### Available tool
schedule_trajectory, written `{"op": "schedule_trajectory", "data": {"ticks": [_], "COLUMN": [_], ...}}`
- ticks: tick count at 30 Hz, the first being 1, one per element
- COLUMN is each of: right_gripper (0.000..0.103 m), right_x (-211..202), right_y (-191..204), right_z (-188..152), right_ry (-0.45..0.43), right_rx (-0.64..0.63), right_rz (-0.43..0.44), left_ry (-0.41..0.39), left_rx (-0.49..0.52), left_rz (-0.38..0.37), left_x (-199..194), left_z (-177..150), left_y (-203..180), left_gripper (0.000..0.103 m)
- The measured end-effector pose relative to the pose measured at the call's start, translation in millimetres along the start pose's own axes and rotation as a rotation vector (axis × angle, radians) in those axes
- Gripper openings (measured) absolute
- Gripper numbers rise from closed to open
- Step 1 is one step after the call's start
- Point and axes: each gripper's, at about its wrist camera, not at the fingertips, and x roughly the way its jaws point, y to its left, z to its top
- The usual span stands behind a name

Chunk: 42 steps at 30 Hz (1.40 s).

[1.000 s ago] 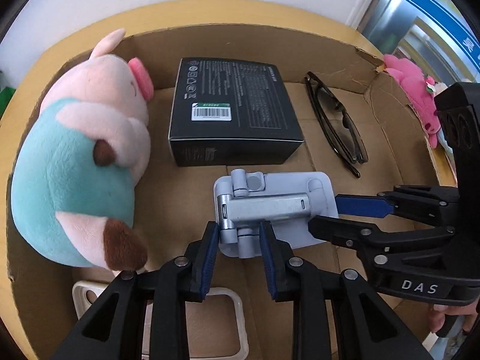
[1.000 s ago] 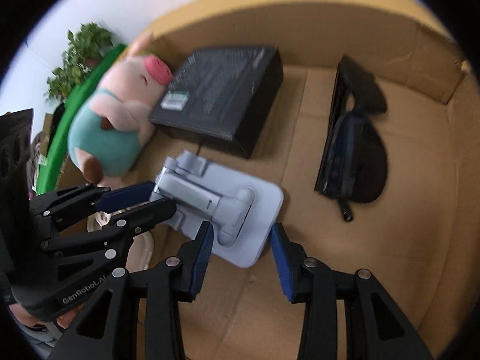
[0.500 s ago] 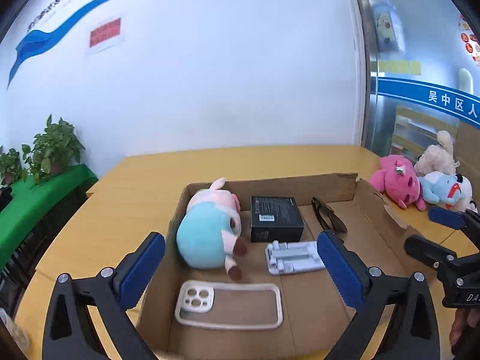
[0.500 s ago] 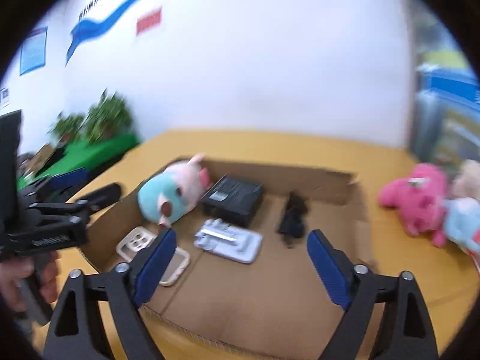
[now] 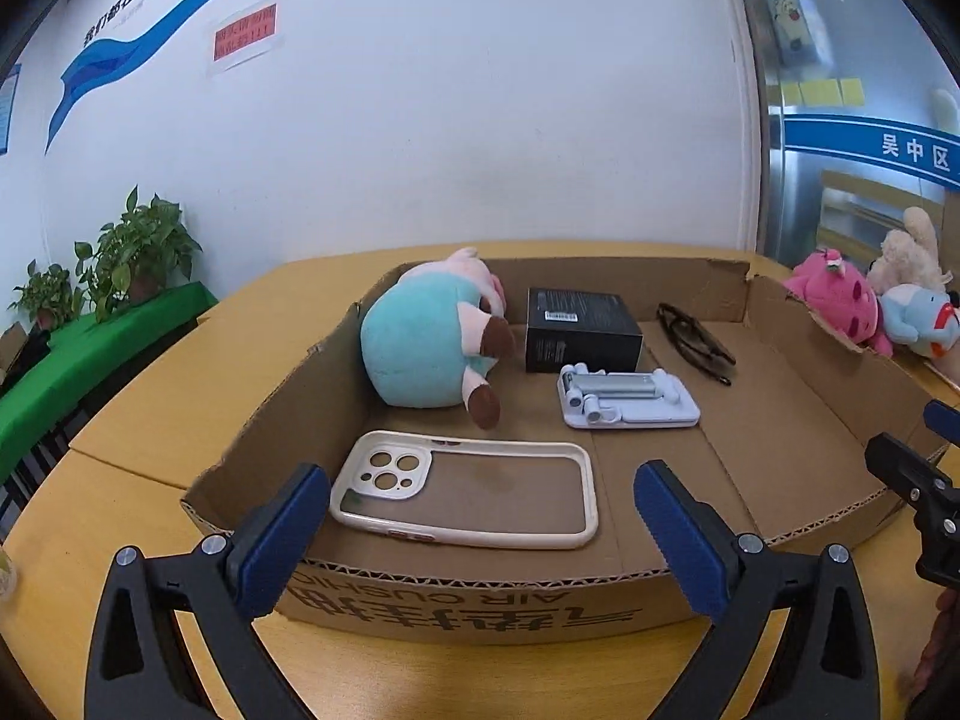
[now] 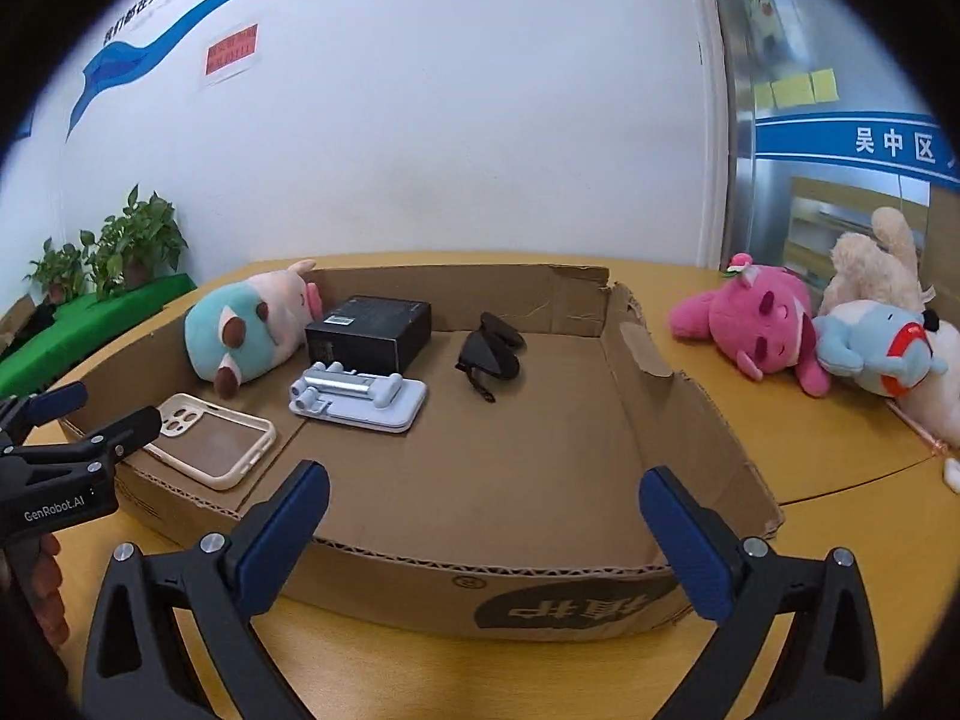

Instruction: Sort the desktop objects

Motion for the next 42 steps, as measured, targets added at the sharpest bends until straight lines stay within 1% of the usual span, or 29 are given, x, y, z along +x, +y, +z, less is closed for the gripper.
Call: {"op": "schedule_trajectory", "data": {"ticks": [2, 4, 8, 42], "right_gripper": [0.103, 0.103, 0.103, 0.103], "right_x": [-1.1, 0.3, 1.2, 1.2], "right_y": [0.0, -0.2, -1.0, -0.9], "right_z": [-0.9, -1.7, -2.1, -2.5], "right_ry": [-0.017, -0.013, -0.006, -0.004], "right_rx": [-0.002, -0.003, 0.0, 0.001], "right_rz": [0.002, 0.005, 0.019, 0.019], "left_ry": [-0.014, -0.042, -0.04, -0.041], "left_rx": [0.002, 0.003, 0.004, 0.004], "left_rz": [-0.005, -0.006, -0.008, -0.009], "left_x": [0.0, -1.2, -1.0, -0.9], "left_z": [-1.0, -3.7, -3.3, -3.4], "left_y": [1.7, 2.0, 2.5, 2.7], "left_gripper": [0.103, 0.103, 0.103, 0.103]}}
